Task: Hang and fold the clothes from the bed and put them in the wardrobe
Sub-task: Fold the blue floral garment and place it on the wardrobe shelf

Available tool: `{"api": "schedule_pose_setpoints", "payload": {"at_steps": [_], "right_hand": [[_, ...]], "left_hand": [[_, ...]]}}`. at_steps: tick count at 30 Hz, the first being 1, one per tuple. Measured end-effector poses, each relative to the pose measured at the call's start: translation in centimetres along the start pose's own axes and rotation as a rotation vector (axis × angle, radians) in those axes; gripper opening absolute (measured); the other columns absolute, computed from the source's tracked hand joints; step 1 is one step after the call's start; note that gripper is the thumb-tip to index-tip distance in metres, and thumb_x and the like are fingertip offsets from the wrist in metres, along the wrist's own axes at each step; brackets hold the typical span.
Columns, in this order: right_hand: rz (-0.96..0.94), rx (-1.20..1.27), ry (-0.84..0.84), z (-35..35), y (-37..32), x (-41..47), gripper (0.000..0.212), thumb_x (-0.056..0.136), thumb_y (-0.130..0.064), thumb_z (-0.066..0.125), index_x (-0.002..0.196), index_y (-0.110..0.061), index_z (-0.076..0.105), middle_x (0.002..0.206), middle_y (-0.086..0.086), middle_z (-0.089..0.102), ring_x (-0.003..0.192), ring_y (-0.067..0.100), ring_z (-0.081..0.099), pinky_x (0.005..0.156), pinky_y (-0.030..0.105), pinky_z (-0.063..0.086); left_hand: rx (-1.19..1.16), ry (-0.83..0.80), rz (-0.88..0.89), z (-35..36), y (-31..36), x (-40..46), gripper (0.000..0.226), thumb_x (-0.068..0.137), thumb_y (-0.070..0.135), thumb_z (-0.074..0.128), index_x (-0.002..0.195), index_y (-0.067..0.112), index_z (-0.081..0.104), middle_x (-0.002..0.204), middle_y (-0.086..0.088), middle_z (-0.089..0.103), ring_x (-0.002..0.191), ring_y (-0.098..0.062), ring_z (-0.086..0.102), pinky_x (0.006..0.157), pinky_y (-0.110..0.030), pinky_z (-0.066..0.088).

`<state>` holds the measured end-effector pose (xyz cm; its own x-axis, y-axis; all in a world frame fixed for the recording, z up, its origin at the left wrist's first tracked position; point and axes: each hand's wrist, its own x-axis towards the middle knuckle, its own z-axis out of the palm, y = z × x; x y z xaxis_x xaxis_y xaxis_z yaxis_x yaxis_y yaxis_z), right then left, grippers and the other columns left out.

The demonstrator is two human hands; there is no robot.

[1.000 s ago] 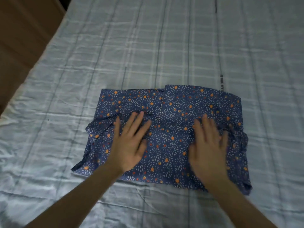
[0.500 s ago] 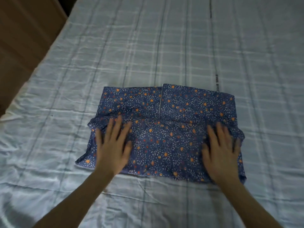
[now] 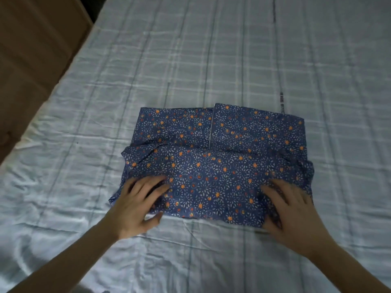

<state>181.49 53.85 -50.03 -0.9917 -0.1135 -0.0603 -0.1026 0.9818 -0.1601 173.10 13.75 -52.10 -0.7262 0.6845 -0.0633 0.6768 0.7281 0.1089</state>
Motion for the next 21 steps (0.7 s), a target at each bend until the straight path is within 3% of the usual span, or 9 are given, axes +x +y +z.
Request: {"api": "schedule_pose_setpoints", "payload": {"at_steps": [3, 5, 8, 10, 12, 14, 16, 19, 21], "right_hand": [[-0.029, -0.136, -0.298, 0.7, 1.0, -2.1, 0.107, 0.047, -0.049, 0.062, 0.147, -0.018, 0.038, 0.151, 0.011, 0.036, 0.132, 0.034, 0.039, 0.105, 0.047, 0.025], [-0.059, -0.172, -0.382, 1.2, 1.6, -2.6, 0.115, 0.045, -0.041, 0.065, 0.152, -0.016, 0.029, 0.156, 0.011, 0.029, 0.138, 0.033, 0.035, 0.108, 0.048, 0.024], [-0.060, -0.155, -0.314, 1.8, 1.3, -1.8, 0.108, 0.052, -0.026, 0.076, 0.149, -0.013, 0.032, 0.153, 0.014, 0.034, 0.135, 0.035, 0.040, 0.104, 0.051, 0.036], [-0.022, -0.133, -0.257, 1.7, 0.9, -1.2, 0.101, 0.050, -0.012, 0.083, 0.141, -0.013, 0.041, 0.144, 0.015, 0.047, 0.126, 0.034, 0.050, 0.091, 0.052, 0.049], [0.000, -0.114, -0.216, 1.7, 0.8, -0.9, 0.094, 0.047, -0.005, 0.085, 0.134, -0.014, 0.050, 0.137, 0.014, 0.055, 0.118, 0.033, 0.058, 0.083, 0.050, 0.053], [0.016, -0.121, -0.192, 1.4, 0.5, -0.4, 0.083, 0.048, -0.003, 0.086, 0.126, -0.011, 0.061, 0.129, 0.014, 0.062, 0.111, 0.033, 0.064, 0.077, 0.048, 0.056], [0.011, -0.141, -0.172, 1.2, 0.5, 0.2, 0.072, 0.045, -0.001, 0.088, 0.114, -0.011, 0.069, 0.112, 0.012, 0.070, 0.091, 0.032, 0.071, 0.062, 0.042, 0.059], [0.001, -0.121, -0.204, -0.6, 0.6, 0.7, 0.059, 0.041, -0.001, 0.084, 0.096, -0.018, 0.071, 0.071, 0.001, 0.068, 0.052, 0.026, 0.063, 0.035, 0.030, 0.047], [-0.017, -0.109, -0.249, -2.5, 0.6, 0.4, 0.049, 0.045, -0.005, 0.082, 0.088, -0.024, 0.069, 0.063, -0.006, 0.064, 0.045, 0.021, 0.060, 0.031, 0.026, 0.038]], "left_hand": [[0.033, -0.155, -0.026, -0.4, -1.4, -1.8, 0.089, 0.062, 0.033, 0.060, 0.146, 0.017, 0.037, 0.146, -0.005, 0.040, 0.126, -0.027, 0.045, 0.100, -0.040, 0.031], [0.083, -0.208, -0.023, -0.9, -2.0, -2.0, 0.091, 0.063, 0.026, 0.060, 0.149, 0.015, 0.034, 0.150, -0.004, 0.038, 0.130, -0.026, 0.041, 0.102, -0.038, 0.030], [0.116, -0.241, -0.028, -1.0, -2.1, -1.4, 0.090, 0.065, 0.021, 0.059, 0.150, 0.013, 0.031, 0.152, -0.004, 0.036, 0.133, -0.027, 0.038, 0.103, -0.036, 0.029], [0.098, -0.255, -0.059, -0.6, -1.7, -0.6, 0.095, 0.064, 0.019, 0.068, 0.151, 0.013, 0.030, 0.151, -0.002, 0.038, 0.131, -0.026, 0.042, 0.100, -0.036, 0.034], [0.082, -0.252, -0.105, -0.5, -1.4, 0.6, 0.102, 0.057, 0.018, 0.079, 0.149, 0.014, 0.034, 0.144, -0.001, 0.046, 0.123, -0.025, 0.048, 0.094, -0.038, 0.041], [0.074, -0.210, -0.106, -0.9, -1.3, 2.0, 0.095, 0.048, 0.016, 0.085, 0.138, 0.015, 0.052, 0.127, -0.001, 0.060, 0.105, -0.026, 0.058, 0.083, -0.038, 0.050], [0.087, -0.173, -0.087, -1.7, -1.3, 3.1, 0.077, 0.042, 0.011, 0.085, 0.116, 0.018, 0.067, 0.100, 0.001, 0.068, 0.081, -0.025, 0.063, 0.068, -0.034, 0.053], [0.072, -0.163, -0.066, -3.0, -1.4, 3.0, 0.058, 0.039, 0.004, 0.081, 0.093, 0.024, 0.072, 0.075, 0.008, 0.065, 0.064, -0.021, 0.061, 0.051, -0.026, 0.050], [0.025, -0.198, -0.059, -3.8, -1.5, 1.8, 0.047, 0.042, 0.003, 0.075, 0.081, 0.029, 0.068, 0.069, 0.013, 0.062, 0.061, -0.017, 0.061, 0.043, -0.021, 0.043]]}}
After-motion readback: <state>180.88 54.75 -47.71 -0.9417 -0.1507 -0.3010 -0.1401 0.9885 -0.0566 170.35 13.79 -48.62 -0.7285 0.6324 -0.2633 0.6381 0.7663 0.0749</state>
